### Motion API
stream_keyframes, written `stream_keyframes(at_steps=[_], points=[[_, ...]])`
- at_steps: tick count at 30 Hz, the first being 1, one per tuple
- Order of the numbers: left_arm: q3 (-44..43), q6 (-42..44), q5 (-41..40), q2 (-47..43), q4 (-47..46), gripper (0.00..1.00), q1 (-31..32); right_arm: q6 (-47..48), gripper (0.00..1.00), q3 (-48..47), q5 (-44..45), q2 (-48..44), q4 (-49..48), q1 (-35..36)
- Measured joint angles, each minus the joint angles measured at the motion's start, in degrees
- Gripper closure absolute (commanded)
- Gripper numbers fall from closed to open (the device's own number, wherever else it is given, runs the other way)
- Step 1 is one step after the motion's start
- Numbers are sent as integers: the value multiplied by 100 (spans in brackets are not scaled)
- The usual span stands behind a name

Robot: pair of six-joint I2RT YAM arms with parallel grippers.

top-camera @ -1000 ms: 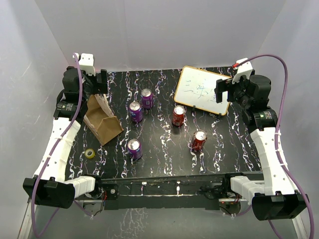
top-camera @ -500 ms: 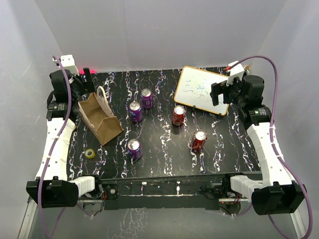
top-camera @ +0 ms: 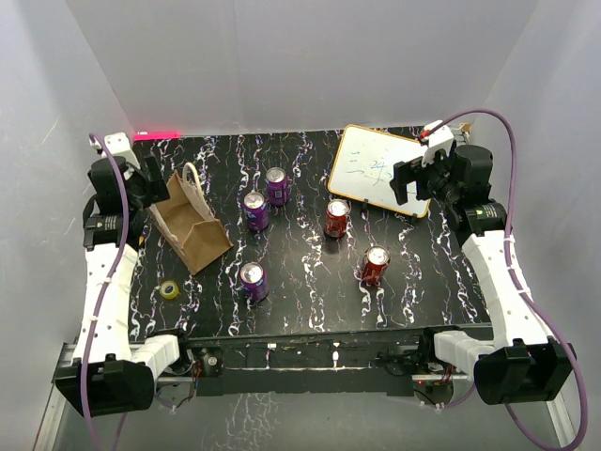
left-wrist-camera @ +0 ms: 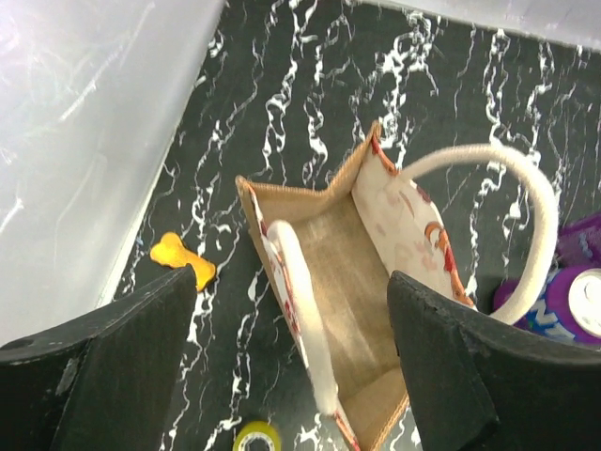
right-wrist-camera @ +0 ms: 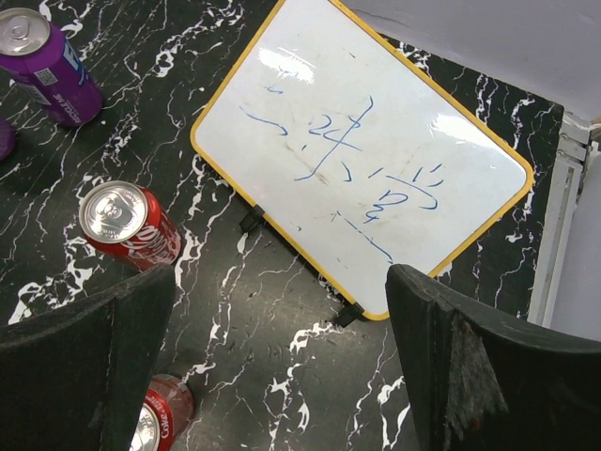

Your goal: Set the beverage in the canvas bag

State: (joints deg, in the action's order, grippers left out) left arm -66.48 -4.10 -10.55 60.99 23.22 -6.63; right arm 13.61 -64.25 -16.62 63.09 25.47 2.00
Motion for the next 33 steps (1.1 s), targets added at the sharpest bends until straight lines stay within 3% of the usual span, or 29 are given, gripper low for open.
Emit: stream_keyframes(at_steps=[2,6,9,16,24,33], points=[[184,-2,63,-114,83,37,0,-4,2,0,-31,-4,0,4],[345,-22,280,-125,146,84,0,-4,2,42,-90,-15,4,15],[267,26,658,39,251,98,0,-7,2,70,-131,-35,-4,15],[-267,114,2052,831,612,100,0,2,2,133,-332,-79,4,22],[-540,435,3368,922,1128,100,7,170,2,133,-870,33,17,192],[-901,1228,4004,1379,1589,100,48,708,2,142,-1128,533,151,850]])
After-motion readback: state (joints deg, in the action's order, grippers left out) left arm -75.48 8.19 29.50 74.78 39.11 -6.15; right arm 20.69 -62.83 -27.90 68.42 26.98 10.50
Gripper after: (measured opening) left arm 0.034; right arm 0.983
